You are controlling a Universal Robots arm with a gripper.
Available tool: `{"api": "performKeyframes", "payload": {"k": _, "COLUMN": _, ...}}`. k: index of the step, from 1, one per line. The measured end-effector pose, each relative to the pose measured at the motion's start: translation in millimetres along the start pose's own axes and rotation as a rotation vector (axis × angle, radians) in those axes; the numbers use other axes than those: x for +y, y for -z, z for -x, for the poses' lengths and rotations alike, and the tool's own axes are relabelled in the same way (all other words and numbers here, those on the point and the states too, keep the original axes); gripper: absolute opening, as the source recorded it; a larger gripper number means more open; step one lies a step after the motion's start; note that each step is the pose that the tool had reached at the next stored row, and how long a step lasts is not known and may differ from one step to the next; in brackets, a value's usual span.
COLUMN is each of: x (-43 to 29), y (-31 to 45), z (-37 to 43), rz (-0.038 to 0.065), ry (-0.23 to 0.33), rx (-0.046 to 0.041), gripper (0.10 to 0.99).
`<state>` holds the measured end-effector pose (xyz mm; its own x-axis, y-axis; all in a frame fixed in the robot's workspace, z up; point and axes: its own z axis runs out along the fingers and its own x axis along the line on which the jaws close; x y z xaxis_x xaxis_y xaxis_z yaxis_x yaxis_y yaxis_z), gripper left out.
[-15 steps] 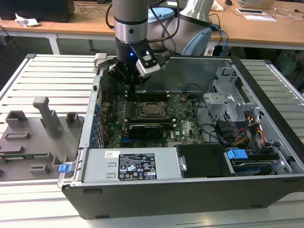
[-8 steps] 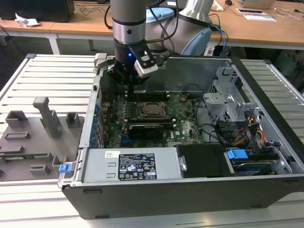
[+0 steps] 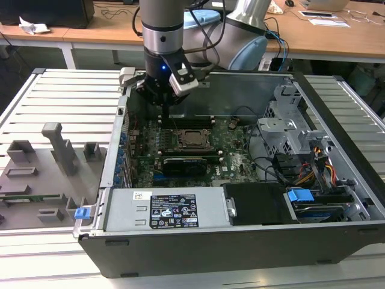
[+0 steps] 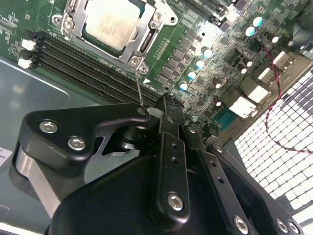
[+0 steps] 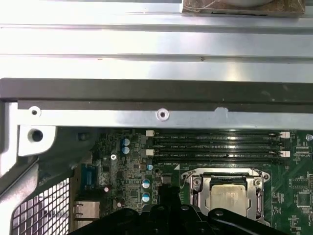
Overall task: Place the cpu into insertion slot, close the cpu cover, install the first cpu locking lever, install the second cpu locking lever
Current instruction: 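Install the first cpu locking lever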
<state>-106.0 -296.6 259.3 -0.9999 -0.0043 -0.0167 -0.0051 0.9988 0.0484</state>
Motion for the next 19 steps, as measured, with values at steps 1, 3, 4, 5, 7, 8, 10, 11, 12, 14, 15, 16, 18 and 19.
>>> {"api": "performKeyframes", "payload": {"k": 1, "x": 0.7, "y": -0.2, "z": 0.0, "rz": 0.0, "ry": 0.0, "rx": 0.0001, "gripper": 0.106}}
{"api": "performKeyframes", "payload": {"k": 3, "x": 1.7, "y": -0.4, "z": 0.4, "rz": -0.001, "ry": 0.0, "rx": -0.0001, "gripper": 0.106}}
{"api": "performKeyframes", "payload": {"k": 4, "x": 2.1, "y": -0.6, "z": 1.1, "rz": -0.002, "ry": 0.0, "rx": -0.0001, "gripper": 0.106}}
{"api": "performKeyframes", "payload": {"k": 5, "x": 2.6, "y": -0.7, "z": 2.1, "rz": -0.002, "ry": 0.0, "rx": 0.0, "gripper": 0.106}}
{"api": "performKeyframes", "payload": {"k": 7, "x": 3.6, "y": -1.0, "z": 6.3, "rz": -0.002, "ry": 0.0, "rx": -0.0001, "gripper": 0.106}}
{"api": "performKeyframes", "payload": {"k": 8, "x": 3.8, "y": -1.0, "z": 8.4, "rz": -0.002, "ry": 0.0, "rx": -0.0001, "gripper": 0.106}}
{"api": "performKeyframes", "payload": {"k": 10, "x": 4.2, "y": -1.3, "z": 14.5, "rz": -0.003, "ry": 0.0, "rx": 0.0001, "gripper": 0.106}}
{"api": "performKeyframes", "payload": {"k": 11, "x": 4.5, "y": -1.7, "z": 21.5, "rz": -0.002, "ry": 0.0, "rx": 0.0004, "gripper": 0.106}}
{"api": "performKeyframes", "payload": {"k": 12, "x": 4.6, "y": -2.0, "z": 24.8, "rz": -0.003, "ry": 0.0, "rx": 0.0007, "gripper": 0.106}}
{"api": "performKeyframes", "payload": {"k": 14, "x": 4.6, "y": -4.3, "z": 40.4, "rz": -0.003, "ry": 0.0, "rx": 0.0049, "gripper": 0.106}}
{"api": "performKeyframes", "payload": {"k": 15, "x": 4.6, "y": -5.5, "z": 48.1, "rz": -0.002, "ry": 0.0, "rx": 0.0069, "gripper": 0.106}}
{"api": "performKeyframes", "payload": {"k": 16, "x": 4.6, "y": -6.0, "z": 52.0, "rz": -0.002, "ry": 0.0, "rx": 0.0074, "gripper": 0.106}}
{"api": "performKeyframes", "payload": {"k": 18, "x": 4.4, "y": -6.7, "z": 55.4, "rz": 0.0, "ry": 0.0, "rx": 0.0077, "gripper": 0.106}}
{"api": "performKeyframes", "payload": {"k": 19, "x": 4.4, "y": -7.0, "z": 55.4, "rz": 0.009, "ry": 0.0, "rx": 0.0076, "gripper": 0.106}}
